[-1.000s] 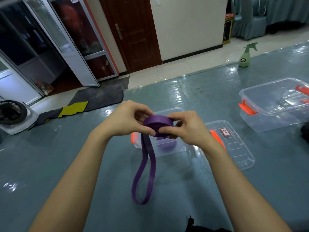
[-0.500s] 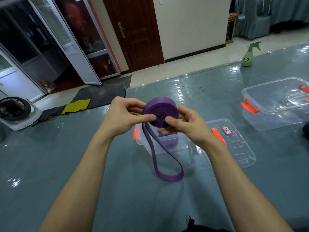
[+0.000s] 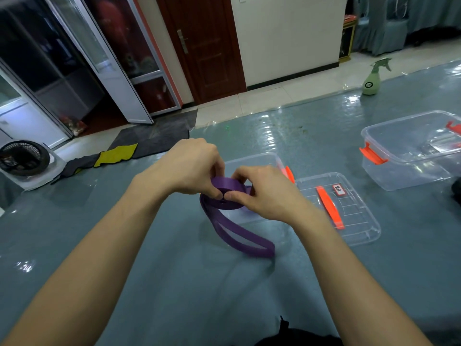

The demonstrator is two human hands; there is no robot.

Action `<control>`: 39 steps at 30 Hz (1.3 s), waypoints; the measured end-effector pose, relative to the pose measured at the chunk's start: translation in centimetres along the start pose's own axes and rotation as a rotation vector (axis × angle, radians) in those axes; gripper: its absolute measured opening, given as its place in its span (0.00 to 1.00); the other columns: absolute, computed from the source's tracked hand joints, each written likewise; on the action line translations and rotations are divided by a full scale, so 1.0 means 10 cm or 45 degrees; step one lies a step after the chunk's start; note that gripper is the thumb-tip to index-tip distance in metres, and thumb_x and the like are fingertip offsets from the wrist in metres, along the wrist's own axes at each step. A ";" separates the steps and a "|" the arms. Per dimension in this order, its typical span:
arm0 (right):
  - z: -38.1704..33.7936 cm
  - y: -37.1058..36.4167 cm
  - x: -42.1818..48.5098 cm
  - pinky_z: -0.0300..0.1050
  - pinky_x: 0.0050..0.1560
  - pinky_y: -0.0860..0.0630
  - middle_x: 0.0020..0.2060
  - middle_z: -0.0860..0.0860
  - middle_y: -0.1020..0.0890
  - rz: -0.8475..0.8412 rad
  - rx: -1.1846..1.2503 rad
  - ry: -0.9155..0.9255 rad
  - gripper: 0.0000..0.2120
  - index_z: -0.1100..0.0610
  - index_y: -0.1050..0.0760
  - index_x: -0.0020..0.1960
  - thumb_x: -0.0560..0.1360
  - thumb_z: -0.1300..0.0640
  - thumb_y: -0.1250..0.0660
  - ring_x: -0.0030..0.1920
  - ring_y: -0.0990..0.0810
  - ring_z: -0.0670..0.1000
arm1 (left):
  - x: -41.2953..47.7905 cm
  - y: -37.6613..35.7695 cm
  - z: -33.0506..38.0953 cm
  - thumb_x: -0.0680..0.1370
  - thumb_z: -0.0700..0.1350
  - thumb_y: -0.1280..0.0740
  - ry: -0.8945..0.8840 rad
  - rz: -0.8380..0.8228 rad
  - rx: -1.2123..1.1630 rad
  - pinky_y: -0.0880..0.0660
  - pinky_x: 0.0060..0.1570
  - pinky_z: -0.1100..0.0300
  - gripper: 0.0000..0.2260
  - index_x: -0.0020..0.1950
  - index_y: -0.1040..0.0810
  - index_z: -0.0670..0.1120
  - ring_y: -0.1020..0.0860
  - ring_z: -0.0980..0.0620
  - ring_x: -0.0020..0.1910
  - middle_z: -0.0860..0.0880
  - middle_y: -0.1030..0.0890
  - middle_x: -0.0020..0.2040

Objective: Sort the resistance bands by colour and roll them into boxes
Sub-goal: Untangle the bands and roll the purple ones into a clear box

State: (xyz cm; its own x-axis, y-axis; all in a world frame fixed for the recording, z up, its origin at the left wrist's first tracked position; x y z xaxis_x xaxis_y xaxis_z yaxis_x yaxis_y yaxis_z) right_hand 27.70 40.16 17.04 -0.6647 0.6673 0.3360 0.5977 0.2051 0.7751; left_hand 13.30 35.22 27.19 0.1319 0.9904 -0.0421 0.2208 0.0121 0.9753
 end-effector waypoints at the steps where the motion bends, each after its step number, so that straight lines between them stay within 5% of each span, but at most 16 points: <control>1: -0.02 -0.01 0.00 0.54 0.50 0.28 0.43 0.44 0.14 -0.020 -0.001 0.009 0.20 0.45 0.19 0.54 0.74 0.31 0.26 0.44 0.17 0.49 | 0.00 0.01 0.01 0.67 0.61 0.19 -0.014 -0.007 0.002 0.18 0.44 0.52 0.13 0.46 0.11 0.56 0.17 0.53 0.40 0.58 0.13 0.37; 5: 0.04 0.02 -0.02 0.49 0.41 0.21 0.31 0.47 0.17 -0.029 0.232 -0.021 0.15 0.48 0.16 0.45 0.72 0.38 0.19 0.33 0.16 0.48 | -0.02 0.03 0.03 0.67 0.63 0.18 -0.047 0.013 -0.107 0.16 0.45 0.51 0.14 0.46 0.11 0.57 0.16 0.57 0.40 0.59 0.13 0.37; 9: 0.19 0.15 -0.09 0.48 0.35 0.16 0.34 0.48 0.13 0.018 0.787 -0.121 0.09 0.45 0.12 0.46 0.69 0.48 0.15 0.31 0.13 0.53 | -0.15 0.00 -0.14 0.67 0.53 0.13 0.010 0.053 -0.781 0.15 0.50 0.57 0.17 0.53 0.10 0.53 0.12 0.56 0.45 0.55 0.10 0.44; 12: 0.25 0.26 -0.10 0.47 0.32 0.16 0.40 0.57 0.11 0.094 1.195 -0.139 0.15 0.51 0.10 0.52 0.67 0.51 0.15 0.30 0.14 0.59 | -0.25 -0.08 -0.24 0.68 0.45 0.13 0.020 0.154 -1.233 0.14 0.52 0.60 0.20 0.57 0.11 0.47 0.10 0.49 0.48 0.49 0.09 0.48; 20: 0.19 0.23 -0.10 0.44 0.35 0.15 0.45 0.61 0.11 0.221 1.659 -0.174 0.11 0.54 0.11 0.51 0.70 0.54 0.19 0.32 0.13 0.60 | -0.23 -0.17 -0.27 0.68 0.51 0.14 0.068 0.409 -1.561 0.15 0.50 0.59 0.14 0.51 0.09 0.50 0.10 0.45 0.47 0.45 0.09 0.48; 27: 0.18 -0.04 -0.10 0.48 0.38 0.13 0.47 0.60 0.11 0.147 1.749 -0.192 0.11 0.54 0.13 0.54 0.72 0.58 0.20 0.36 0.11 0.61 | -0.24 -0.14 -0.32 0.64 0.51 0.13 0.122 0.380 -1.437 0.14 0.47 0.59 0.17 0.50 0.09 0.51 0.09 0.47 0.45 0.48 0.09 0.45; 33: 0.33 0.01 -0.13 0.48 0.27 0.21 0.60 0.41 0.14 0.000 1.019 -0.263 0.37 0.40 0.20 0.69 0.63 0.41 0.13 0.35 0.11 0.59 | -0.18 -0.08 -0.22 0.67 0.50 0.12 0.067 0.141 -0.693 0.14 0.47 0.56 0.15 0.50 0.08 0.51 0.13 0.59 0.40 0.55 0.11 0.40; 35: 0.26 -0.02 -0.12 0.51 0.27 0.19 0.56 0.38 0.13 -0.060 0.858 -0.237 0.33 0.37 0.19 0.66 0.63 0.38 0.14 0.33 0.11 0.55 | -0.13 -0.05 -0.13 0.67 0.53 0.13 0.010 0.052 -0.465 0.15 0.46 0.53 0.14 0.50 0.09 0.52 0.14 0.60 0.39 0.56 0.11 0.40; 39: 0.15 -0.17 -0.08 0.61 0.39 0.14 0.37 0.47 0.12 -0.143 0.733 -0.173 0.13 0.42 0.14 0.51 0.70 0.41 0.18 0.33 0.12 0.53 | -0.06 -0.01 -0.05 0.67 0.55 0.15 -0.034 -0.074 -0.229 0.16 0.46 0.52 0.13 0.49 0.09 0.54 0.14 0.56 0.41 0.55 0.11 0.40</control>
State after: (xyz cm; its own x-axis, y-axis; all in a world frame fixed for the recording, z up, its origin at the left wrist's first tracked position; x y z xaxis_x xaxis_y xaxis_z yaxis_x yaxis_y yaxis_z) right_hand 27.90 40.39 14.62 -0.6971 0.6970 0.1679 0.6992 0.6091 0.3743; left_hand 12.73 34.70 27.24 0.1498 0.9833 -0.1030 0.0527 0.0961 0.9940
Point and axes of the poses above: each hand's wrist, its own x-axis towards the middle knuckle, its own y-axis out of the back of the hand, z = x × y, the point moved 4 cm from there along x, towards the middle knuckle
